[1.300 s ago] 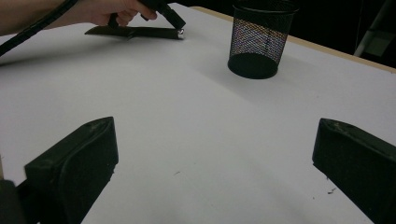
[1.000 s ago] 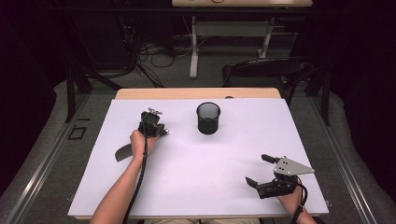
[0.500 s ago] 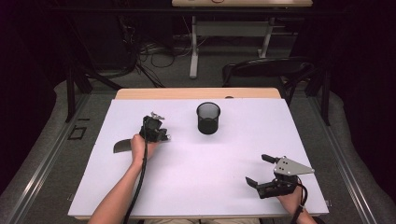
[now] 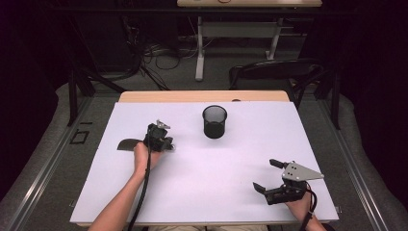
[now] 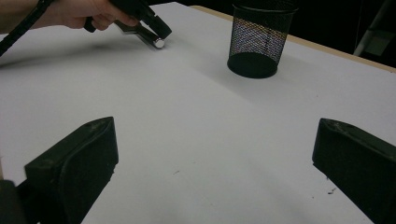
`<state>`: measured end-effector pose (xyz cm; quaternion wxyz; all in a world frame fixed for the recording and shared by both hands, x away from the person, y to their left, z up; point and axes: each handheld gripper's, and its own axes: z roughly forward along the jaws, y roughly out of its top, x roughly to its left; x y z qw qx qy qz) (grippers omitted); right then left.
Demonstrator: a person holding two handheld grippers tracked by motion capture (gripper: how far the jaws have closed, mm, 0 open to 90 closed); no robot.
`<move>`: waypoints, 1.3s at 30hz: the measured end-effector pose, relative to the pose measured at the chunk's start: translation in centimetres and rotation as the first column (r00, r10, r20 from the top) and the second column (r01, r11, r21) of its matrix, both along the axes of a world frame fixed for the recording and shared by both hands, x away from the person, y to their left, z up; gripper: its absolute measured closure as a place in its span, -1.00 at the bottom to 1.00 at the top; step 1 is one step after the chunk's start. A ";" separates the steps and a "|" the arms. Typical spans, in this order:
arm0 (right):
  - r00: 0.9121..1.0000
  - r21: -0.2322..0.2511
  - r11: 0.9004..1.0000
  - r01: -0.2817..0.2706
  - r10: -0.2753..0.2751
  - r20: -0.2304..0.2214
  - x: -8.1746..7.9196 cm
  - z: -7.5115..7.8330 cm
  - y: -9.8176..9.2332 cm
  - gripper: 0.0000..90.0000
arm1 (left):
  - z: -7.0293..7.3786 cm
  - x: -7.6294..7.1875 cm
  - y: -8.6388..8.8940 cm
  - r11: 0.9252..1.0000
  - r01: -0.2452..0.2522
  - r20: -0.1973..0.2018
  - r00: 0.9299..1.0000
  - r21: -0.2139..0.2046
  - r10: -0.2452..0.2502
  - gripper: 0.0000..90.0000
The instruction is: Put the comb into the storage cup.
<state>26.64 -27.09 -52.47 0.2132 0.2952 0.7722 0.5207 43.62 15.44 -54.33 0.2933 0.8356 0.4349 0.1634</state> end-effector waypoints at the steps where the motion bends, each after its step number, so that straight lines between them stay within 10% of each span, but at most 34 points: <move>1: 1.000 0.000 1.000 -0.001 0.001 -0.001 0.0 0.0 0.0 -1.00 | 0.0 -0.1 0.0 1.000 0.001 0.004 1.000 0.000 -0.001 1.00; 39: 1.000 -0.004 1.000 0.001 -0.001 0.003 0.0 0.0 0.0 -1.00 | 0.2 -3.2 1.4 0.999 0.045 -0.004 0.999 0.030 -0.044 1.00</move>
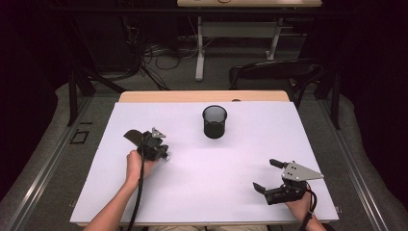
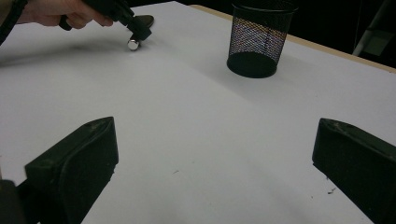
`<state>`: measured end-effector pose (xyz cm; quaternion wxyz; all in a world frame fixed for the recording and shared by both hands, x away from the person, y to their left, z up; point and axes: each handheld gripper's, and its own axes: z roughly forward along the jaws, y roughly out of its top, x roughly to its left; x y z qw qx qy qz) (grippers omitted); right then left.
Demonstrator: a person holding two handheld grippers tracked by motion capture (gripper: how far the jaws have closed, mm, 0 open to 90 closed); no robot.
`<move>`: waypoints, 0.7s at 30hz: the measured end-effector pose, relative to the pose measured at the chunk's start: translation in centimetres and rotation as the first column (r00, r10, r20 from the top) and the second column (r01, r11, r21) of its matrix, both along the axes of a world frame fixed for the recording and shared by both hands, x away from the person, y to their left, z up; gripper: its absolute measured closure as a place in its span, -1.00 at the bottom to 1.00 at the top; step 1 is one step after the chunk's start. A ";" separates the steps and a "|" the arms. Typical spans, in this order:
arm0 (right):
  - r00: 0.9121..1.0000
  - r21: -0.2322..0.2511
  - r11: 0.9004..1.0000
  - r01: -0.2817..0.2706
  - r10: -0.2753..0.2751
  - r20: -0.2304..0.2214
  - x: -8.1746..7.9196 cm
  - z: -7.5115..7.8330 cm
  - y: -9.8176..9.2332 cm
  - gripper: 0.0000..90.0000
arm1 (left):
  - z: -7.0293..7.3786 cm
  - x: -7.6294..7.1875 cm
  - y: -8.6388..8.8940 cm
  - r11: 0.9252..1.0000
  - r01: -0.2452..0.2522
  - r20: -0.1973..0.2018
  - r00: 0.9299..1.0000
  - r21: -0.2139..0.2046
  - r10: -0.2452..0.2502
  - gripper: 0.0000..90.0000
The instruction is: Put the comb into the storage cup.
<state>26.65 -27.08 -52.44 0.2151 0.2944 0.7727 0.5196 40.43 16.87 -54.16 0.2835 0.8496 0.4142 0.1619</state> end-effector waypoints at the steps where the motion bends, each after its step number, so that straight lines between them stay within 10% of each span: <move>1: 1.000 0.000 1.000 0.000 0.000 0.000 0.0 0.0 0.0 -1.00 | 0.0 0.0 0.0 1.000 0.000 0.000 1.000 0.000 0.000 1.00; 21: 1.000 -0.004 1.000 -0.002 0.002 -0.007 0.1 -0.1 0.0 -1.00 | 0.2 -0.7 1.3 0.999 0.005 -0.015 1.000 0.043 -0.005 1.00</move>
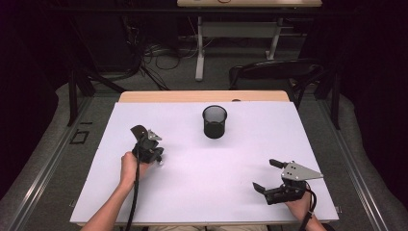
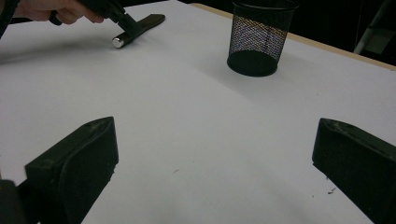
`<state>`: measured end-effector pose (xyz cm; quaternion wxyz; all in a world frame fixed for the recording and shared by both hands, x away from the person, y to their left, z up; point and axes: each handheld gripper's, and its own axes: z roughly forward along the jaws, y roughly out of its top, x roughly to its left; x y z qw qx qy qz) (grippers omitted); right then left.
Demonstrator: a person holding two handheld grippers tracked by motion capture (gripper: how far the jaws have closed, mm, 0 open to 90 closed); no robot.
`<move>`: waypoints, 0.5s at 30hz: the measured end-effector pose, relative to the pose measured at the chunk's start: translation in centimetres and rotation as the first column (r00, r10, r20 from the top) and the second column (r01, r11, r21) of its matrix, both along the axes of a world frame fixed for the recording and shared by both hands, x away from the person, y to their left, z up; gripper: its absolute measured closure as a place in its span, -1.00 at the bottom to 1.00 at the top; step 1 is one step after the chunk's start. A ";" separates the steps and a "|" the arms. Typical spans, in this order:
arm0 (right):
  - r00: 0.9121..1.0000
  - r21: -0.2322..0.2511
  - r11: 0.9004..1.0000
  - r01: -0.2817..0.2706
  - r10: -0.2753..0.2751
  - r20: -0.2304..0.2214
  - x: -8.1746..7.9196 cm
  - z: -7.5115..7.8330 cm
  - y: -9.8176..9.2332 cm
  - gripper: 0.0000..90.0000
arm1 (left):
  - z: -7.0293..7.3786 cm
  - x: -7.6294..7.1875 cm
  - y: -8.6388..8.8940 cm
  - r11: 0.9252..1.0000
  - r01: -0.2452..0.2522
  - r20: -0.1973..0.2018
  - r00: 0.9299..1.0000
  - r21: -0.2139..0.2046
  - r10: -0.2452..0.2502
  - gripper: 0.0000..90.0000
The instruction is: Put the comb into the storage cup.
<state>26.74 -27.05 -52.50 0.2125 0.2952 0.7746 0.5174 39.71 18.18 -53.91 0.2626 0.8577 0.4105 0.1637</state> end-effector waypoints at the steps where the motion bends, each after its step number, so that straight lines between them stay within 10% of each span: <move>1: 1.000 0.000 1.000 0.001 -0.001 -0.001 0.0 0.0 0.0 -1.00 | 0.0 0.0 0.1 1.000 -0.001 -0.001 1.000 -0.001 0.001 1.00; 15: 1.000 -0.003 1.000 0.004 -0.004 0.000 0.0 0.0 0.0 -1.00 | 0.1 -0.4 0.7 0.998 0.008 -0.001 1.000 0.057 -0.008 1.00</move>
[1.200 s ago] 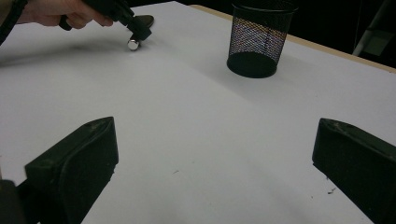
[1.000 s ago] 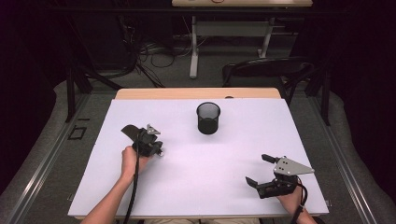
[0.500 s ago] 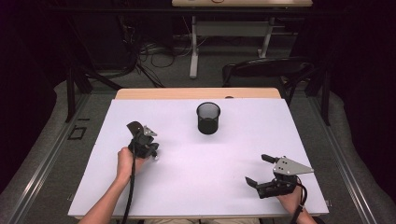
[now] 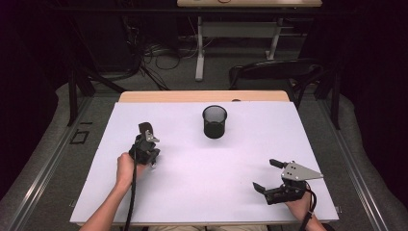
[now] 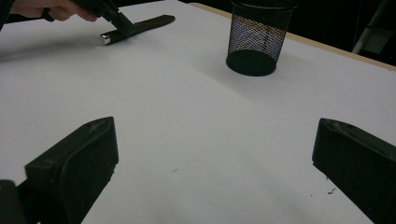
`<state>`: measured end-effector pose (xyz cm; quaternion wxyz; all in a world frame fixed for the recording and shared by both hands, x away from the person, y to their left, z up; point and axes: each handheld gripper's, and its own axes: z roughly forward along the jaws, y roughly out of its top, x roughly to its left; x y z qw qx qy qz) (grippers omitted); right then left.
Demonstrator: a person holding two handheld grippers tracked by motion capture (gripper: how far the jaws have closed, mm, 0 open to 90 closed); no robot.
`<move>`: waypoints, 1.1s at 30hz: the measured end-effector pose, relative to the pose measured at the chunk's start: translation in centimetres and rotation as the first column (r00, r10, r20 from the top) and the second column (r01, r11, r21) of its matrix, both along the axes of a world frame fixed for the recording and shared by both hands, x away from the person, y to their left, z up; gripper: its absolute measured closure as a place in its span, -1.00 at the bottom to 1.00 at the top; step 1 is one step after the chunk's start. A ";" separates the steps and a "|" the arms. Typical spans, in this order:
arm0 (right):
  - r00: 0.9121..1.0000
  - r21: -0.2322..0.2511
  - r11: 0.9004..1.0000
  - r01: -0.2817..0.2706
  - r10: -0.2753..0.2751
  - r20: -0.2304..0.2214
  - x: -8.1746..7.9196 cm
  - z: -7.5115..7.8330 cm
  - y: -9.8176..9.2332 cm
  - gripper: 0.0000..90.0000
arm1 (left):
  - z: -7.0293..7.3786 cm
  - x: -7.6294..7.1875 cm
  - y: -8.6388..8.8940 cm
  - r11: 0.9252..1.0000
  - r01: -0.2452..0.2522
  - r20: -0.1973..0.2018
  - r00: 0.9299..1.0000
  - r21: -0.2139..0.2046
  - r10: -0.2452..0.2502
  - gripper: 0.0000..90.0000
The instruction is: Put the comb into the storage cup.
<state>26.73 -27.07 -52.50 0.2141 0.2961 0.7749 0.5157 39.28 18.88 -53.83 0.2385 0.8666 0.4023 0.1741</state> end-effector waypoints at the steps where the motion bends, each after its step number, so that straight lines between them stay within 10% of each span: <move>1: 1.000 0.002 1.000 0.001 -0.001 -0.001 0.0 0.0 0.0 -1.00 | 0.0 0.0 0.0 1.000 -0.002 0.001 1.000 0.004 0.002 1.00; 33: 1.000 -0.003 1.000 -0.002 0.002 0.002 0.0 0.0 0.0 -1.00 | 0.2 -0.2 2.2 0.998 -0.044 0.018 0.999 0.040 0.043 1.00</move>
